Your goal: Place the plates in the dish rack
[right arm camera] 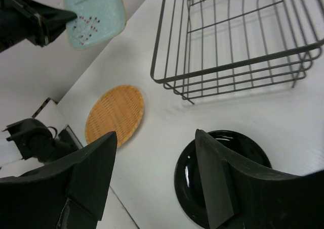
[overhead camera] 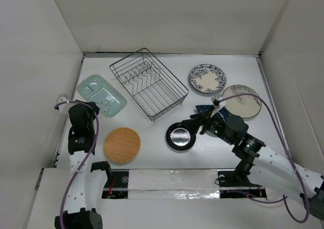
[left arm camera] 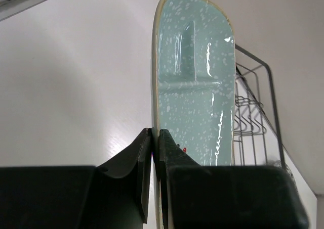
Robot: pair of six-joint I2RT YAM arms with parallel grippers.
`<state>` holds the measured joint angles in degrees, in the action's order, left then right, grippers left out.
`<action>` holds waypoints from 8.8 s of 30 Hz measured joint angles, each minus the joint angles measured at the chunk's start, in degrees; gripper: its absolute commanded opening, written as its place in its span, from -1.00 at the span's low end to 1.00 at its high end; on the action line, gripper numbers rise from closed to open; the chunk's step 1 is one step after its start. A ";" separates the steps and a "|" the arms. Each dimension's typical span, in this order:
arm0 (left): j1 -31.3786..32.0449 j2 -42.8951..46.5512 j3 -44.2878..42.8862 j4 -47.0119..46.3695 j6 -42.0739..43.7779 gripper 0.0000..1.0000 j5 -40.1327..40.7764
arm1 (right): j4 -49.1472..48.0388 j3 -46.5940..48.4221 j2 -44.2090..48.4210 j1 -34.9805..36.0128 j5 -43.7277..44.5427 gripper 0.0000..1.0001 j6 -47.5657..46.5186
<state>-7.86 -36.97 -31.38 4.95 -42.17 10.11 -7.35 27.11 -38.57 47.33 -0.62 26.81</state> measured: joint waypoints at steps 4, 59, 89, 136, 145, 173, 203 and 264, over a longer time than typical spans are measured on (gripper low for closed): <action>-0.02 1.73 -2.47 1.22 1.73 -1.00 -4.87 | -4.31 5.09 -11.37 0.22 -3.98 0.66 1.42; 19.76 14.23 -5.16 -0.92 20.85 0.28 -18.53 | 27.15 93.79 -79.82 -11.30 8.50 -1.00 -15.54; 20.24 13.07 -5.14 -0.26 22.01 0.23 -19.08 | 44.41 115.34 -101.24 -12.11 19.30 -1.00 -29.31; 20.24 12.68 -5.16 0.61 22.12 -0.42 -18.40 | 1.46 52.22 -55.63 7.06 13.16 -0.95 -16.11; 20.24 12.68 -5.14 0.70 22.29 -0.76 -17.86 | -6.49 25.75 -55.82 20.83 7.87 0.21 5.14; 20.24 13.49 -5.14 0.72 22.32 -0.34 -17.57 | -28.76 19.12 -65.90 25.38 15.58 -1.00 29.90; 20.24 15.02 -5.14 0.90 22.43 0.01 -18.71 | -3.26 79.45 -83.06 -4.15 27.98 -1.00 -40.04; 20.24 15.34 -5.14 0.90 22.64 -0.51 -18.71 | 8.63 -10.10 -15.08 -5.49 8.13 0.27 18.80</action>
<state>12.38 -21.63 -36.51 5.85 -19.53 -8.60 1.28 17.02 -53.65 41.85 7.51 45.60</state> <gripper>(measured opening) 0.227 0.644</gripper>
